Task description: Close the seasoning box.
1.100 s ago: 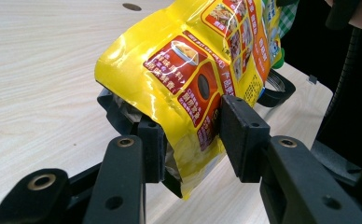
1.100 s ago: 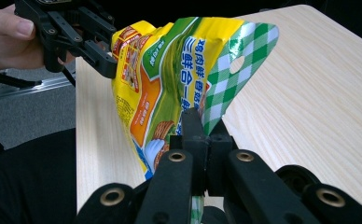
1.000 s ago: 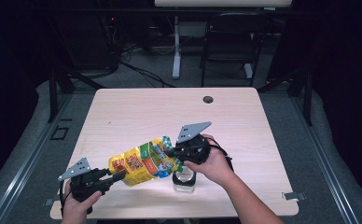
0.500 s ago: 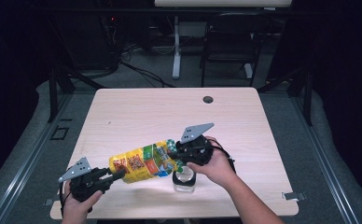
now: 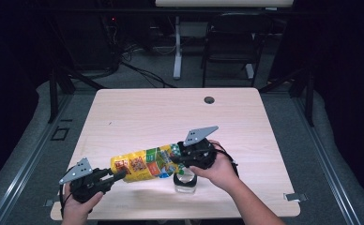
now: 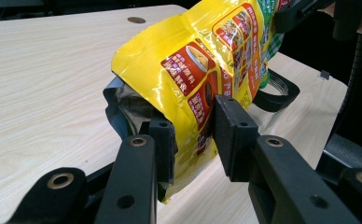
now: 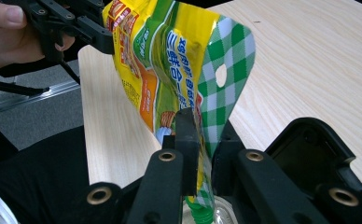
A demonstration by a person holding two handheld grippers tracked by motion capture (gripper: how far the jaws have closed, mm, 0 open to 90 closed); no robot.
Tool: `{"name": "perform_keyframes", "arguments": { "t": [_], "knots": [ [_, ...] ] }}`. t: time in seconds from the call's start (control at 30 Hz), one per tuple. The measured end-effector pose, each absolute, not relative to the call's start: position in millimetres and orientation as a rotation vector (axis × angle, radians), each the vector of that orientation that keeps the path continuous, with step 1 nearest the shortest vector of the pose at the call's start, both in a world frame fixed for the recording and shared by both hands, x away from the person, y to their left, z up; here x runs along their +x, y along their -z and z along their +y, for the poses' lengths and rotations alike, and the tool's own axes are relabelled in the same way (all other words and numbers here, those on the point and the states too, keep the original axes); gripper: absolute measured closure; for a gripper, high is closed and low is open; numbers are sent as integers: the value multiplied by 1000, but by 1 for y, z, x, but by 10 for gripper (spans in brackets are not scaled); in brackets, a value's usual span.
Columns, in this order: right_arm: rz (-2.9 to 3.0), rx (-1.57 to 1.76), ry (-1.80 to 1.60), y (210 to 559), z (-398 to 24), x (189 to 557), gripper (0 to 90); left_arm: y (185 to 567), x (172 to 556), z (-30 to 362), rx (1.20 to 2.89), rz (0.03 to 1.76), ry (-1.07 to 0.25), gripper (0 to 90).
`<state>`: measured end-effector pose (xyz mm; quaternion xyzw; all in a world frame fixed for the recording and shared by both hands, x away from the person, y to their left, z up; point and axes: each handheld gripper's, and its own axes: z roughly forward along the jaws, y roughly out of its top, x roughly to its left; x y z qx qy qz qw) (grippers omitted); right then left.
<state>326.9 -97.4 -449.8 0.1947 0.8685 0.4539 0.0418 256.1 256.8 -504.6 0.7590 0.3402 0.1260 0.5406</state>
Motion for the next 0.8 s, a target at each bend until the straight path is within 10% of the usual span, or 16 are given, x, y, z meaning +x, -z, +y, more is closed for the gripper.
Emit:
{"name": "perform_keyframes", "arguments": {
  "t": [0.8],
  "knots": [
    [2575, 616, -1551, 458, -118, 317, 878, 494, 257, 257, 1843, 781, -300, 703]
  ]
}}
